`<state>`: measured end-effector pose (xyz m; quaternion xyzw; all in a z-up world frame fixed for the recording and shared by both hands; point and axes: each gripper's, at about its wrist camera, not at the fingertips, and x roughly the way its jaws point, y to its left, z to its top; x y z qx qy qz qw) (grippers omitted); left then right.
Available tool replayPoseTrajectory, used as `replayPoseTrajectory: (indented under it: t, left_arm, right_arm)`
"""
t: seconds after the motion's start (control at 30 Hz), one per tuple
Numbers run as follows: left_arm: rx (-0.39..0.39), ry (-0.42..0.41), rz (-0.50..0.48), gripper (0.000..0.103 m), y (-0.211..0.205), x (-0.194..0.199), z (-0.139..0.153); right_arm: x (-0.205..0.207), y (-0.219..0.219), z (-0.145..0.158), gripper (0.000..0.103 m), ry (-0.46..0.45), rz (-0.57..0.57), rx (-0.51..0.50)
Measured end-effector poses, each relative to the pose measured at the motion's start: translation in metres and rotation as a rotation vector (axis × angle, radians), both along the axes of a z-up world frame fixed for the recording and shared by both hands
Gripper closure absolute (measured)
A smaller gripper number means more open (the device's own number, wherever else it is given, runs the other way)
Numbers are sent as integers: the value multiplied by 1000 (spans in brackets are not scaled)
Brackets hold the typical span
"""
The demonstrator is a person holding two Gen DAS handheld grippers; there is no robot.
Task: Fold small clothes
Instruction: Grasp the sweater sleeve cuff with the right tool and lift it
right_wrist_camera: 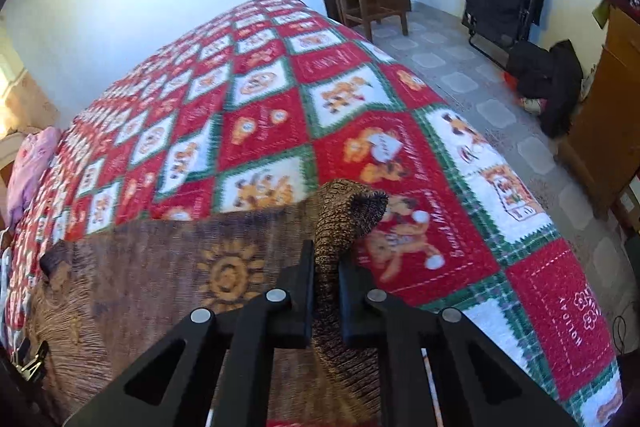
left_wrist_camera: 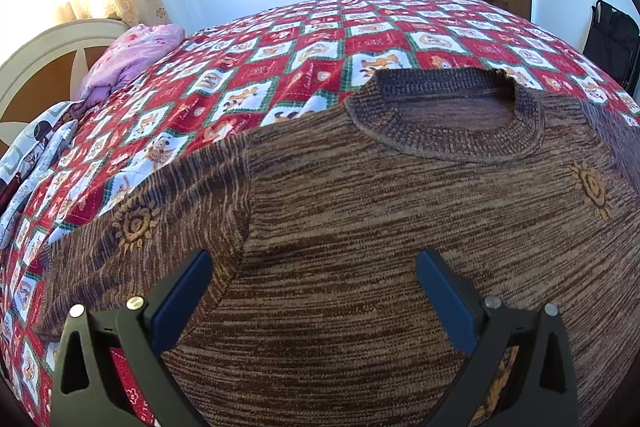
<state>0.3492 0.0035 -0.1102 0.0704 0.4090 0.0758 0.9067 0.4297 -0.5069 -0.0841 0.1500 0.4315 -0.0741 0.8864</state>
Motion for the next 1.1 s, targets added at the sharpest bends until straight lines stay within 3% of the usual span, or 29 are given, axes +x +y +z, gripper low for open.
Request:
replayPoseTrajectory:
  t: [0.37, 0.6, 0.97, 1.1]
  left_arm:
    - [-12, 15, -1, 0, 1, 2, -2]
    - [-41, 27, -5, 0, 3, 3, -4]
    - [-88, 46, -20, 0, 7, 5, -6]
    - [-104, 48, -25, 0, 7, 5, -7]
  right_arm:
    - [3, 107, 42, 95, -74, 161, -15]
    - [10, 181, 50, 95, -84, 266, 19]
    - [13, 299, 20, 95, -67, 426, 83]
    - [13, 325, 1, 94, -63, 505, 173]
